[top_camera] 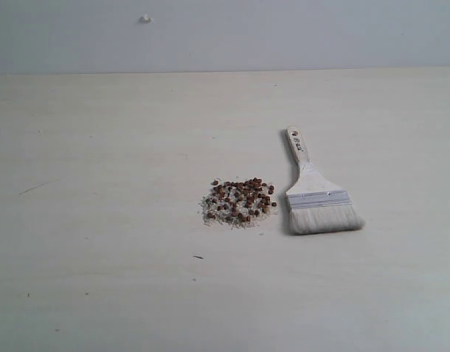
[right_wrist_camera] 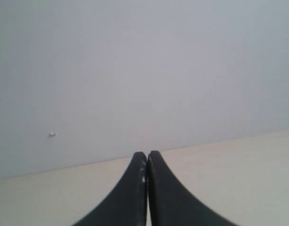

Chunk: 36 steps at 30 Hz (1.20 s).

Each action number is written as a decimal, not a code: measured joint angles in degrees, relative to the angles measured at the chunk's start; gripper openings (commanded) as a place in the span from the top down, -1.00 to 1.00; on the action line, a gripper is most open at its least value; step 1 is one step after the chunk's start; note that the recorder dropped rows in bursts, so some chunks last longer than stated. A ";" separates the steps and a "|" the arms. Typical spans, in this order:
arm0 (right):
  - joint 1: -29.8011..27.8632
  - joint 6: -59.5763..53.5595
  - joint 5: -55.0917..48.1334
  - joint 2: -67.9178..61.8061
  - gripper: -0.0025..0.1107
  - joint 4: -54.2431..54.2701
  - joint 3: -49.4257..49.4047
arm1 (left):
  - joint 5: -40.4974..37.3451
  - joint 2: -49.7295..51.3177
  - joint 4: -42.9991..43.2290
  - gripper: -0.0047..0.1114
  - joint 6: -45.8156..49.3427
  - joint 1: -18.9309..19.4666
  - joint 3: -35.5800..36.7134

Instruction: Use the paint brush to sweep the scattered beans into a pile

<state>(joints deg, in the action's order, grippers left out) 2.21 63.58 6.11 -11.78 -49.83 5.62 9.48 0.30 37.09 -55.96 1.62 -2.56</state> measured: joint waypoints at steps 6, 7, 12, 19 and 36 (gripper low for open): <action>0.00 -1.12 -0.38 2.95 0.96 0.00 -1.97 | 0.00 0.00 0.00 0.92 0.00 0.00 0.00; 0.00 -1.25 -0.49 3.06 0.96 0.00 -2.54 | 0.00 0.00 0.00 0.92 0.00 0.00 0.00; 0.00 -1.36 -1.10 3.20 0.96 0.00 -5.34 | 0.00 0.00 0.00 0.92 0.00 0.00 0.00; 0.00 -1.48 -1.24 3.20 0.96 0.00 -5.34 | 0.00 0.00 0.00 0.92 0.00 0.00 0.00; 0.00 -1.48 -1.24 3.20 0.96 0.00 -5.34 | 0.00 0.00 0.00 0.92 0.00 0.00 0.00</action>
<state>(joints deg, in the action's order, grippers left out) 2.21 62.10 4.86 -8.58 -49.83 0.27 9.48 0.30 37.09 -55.96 1.62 -2.56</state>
